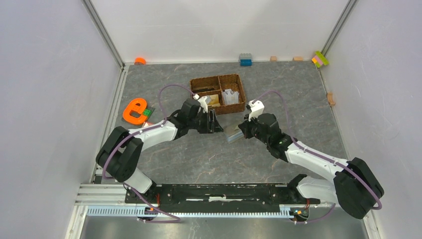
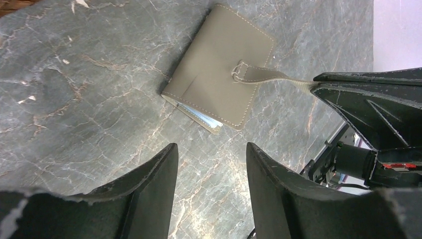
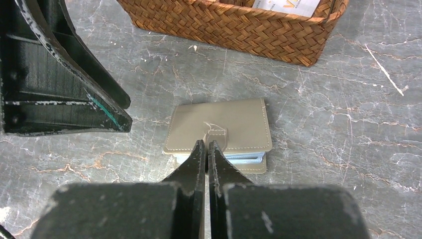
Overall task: Take the credit cards out of the card holder
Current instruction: Open the card holder.
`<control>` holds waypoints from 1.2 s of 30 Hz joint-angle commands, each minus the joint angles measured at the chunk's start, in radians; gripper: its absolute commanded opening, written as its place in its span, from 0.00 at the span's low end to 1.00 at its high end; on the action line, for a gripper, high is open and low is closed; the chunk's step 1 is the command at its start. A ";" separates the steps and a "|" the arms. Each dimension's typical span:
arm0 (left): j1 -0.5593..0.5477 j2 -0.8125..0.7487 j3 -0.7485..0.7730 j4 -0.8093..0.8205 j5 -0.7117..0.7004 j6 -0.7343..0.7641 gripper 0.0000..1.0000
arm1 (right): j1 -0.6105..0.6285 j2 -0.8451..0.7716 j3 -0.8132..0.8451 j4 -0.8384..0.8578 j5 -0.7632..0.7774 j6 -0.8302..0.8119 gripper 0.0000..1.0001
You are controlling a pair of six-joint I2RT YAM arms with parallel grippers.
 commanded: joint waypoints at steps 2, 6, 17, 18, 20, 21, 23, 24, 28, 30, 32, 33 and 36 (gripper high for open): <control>-0.027 0.015 0.051 0.004 0.026 0.045 0.60 | -0.001 -0.048 0.023 0.021 0.003 0.012 0.00; -0.031 0.036 0.064 -0.005 0.036 0.043 0.60 | -0.001 -0.087 0.009 0.033 0.003 0.014 0.00; -0.047 0.044 0.072 0.005 0.064 0.042 0.56 | -0.001 -0.175 -0.024 0.041 0.066 0.046 0.00; -0.050 0.052 0.076 0.005 0.071 0.042 0.56 | -0.001 -0.175 -0.022 0.038 0.074 0.051 0.00; -0.054 0.072 0.085 0.005 0.080 0.041 0.56 | -0.001 -0.170 -0.018 0.035 0.073 0.057 0.00; -0.057 0.081 0.088 0.005 0.081 0.040 0.56 | -0.001 -0.167 -0.016 0.033 0.069 0.060 0.00; -0.063 0.100 0.095 0.005 0.078 0.040 0.56 | -0.001 -0.161 -0.014 0.033 0.061 0.060 0.00; -0.064 0.113 0.099 0.005 0.077 0.042 0.57 | -0.001 -0.160 -0.013 0.033 0.057 0.061 0.00; -0.063 0.164 0.116 0.005 0.067 0.046 0.59 | -0.001 -0.161 -0.015 0.041 0.029 0.058 0.00; -0.064 0.198 0.130 0.005 0.070 0.047 0.59 | -0.001 -0.163 -0.014 0.043 0.017 0.053 0.00; -0.066 0.235 0.146 0.005 0.078 0.044 0.58 | -0.001 -0.163 -0.015 0.044 0.009 0.050 0.00; -0.067 0.253 0.154 0.003 0.081 0.042 0.58 | -0.001 -0.161 -0.014 0.044 0.007 0.051 0.00; -0.068 0.274 0.178 -0.031 0.050 0.055 0.54 | -0.001 -0.157 -0.007 0.031 0.010 0.046 0.09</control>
